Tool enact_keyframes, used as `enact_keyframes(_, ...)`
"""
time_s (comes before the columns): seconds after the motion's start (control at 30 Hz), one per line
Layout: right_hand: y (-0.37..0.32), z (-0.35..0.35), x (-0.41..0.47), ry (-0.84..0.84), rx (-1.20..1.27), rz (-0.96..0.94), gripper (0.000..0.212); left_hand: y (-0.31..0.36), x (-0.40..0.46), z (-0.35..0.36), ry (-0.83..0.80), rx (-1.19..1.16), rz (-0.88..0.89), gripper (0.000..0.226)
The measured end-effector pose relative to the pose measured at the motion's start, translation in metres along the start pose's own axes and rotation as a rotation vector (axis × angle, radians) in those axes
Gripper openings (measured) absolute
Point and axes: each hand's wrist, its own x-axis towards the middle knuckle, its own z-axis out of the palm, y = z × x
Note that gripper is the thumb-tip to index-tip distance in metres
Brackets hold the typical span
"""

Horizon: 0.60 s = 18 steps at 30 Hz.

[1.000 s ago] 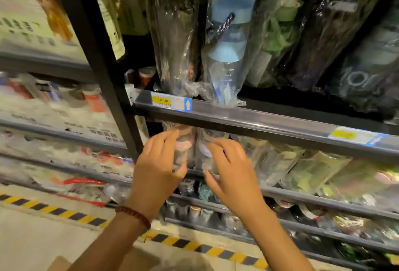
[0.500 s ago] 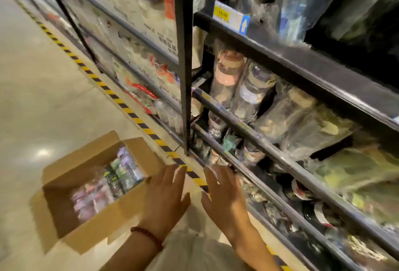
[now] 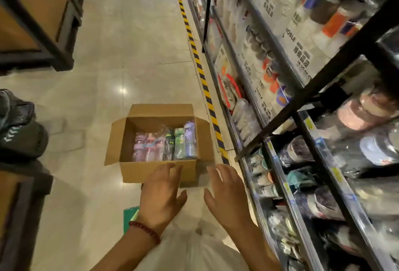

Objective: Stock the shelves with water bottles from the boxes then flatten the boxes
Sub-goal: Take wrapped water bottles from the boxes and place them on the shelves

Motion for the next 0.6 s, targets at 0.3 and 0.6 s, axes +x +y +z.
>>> enact_keyframes(0.3, -0.080, 0.047, 0.137, -0.172, -0.041, -0.066, 0.054, -0.138, 0.067, -0.031, -0.137, 0.034, -0.263, 0.071)
enact_keyframes(0.6, -0.094, 0.146, 0.286, -0.353, -0.046, 0.116, 0.049, -0.268, 0.186, 0.004, -0.373, 0.085, -0.338, 0.072)
